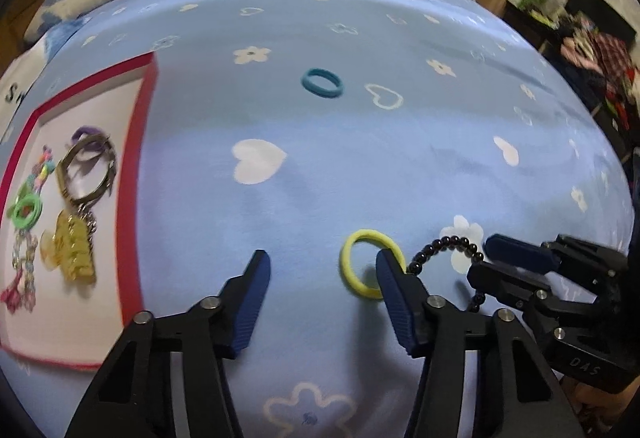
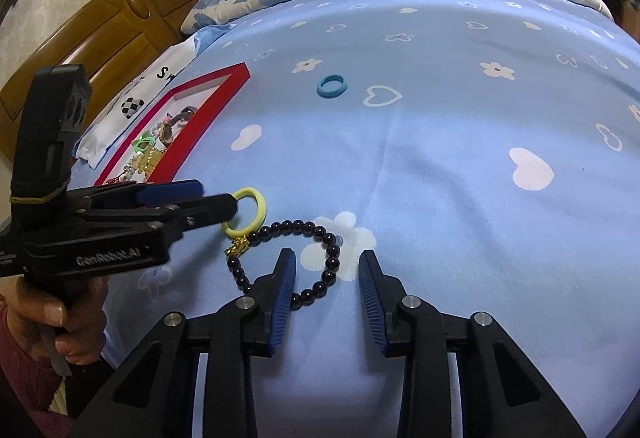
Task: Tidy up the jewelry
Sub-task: 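Grasp the black bead bracelet with the right tool while the left tool grasps the yellow hair tie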
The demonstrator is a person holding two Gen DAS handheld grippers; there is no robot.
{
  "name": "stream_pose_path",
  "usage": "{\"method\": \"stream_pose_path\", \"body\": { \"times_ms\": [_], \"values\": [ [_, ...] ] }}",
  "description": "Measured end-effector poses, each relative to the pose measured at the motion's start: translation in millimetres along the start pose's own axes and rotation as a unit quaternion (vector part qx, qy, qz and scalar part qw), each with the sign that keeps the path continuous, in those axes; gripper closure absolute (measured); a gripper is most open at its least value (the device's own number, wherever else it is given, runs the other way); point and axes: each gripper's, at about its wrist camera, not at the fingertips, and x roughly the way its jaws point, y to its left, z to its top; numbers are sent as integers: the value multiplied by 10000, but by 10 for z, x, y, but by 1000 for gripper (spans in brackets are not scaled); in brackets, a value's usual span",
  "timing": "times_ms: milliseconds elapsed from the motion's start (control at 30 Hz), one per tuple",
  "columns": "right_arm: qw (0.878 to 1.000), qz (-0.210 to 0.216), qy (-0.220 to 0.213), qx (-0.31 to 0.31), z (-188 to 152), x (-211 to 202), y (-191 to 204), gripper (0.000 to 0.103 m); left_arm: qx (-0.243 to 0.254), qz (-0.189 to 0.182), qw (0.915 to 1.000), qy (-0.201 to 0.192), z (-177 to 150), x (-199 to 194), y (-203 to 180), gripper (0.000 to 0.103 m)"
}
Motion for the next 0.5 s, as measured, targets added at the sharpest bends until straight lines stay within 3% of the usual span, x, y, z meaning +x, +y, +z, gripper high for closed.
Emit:
{"method": "stream_pose_path", "body": {
  "times_ms": [133,167,300,367,500],
  "values": [
    [10000,-9,39,-16,3,30,-8,71,317,78,9995,48,3,94,-76,92],
    [10000,-18,43,-27,5,36,-5,71,346,72,9994,47,1,99,-84,96],
    [9998,-104,68,-136,5,80,21,76,271,-11,9996,-23,-18,62,-41,100],
    [9995,-208,77,-236,3,104,54,93,145,-63,9999,-62,-49,15,12,101],
    [9995,-186,42,-241,13,95,64,96,-68,-152,9997,-171,-109,-129,113,101]
  ]
}}
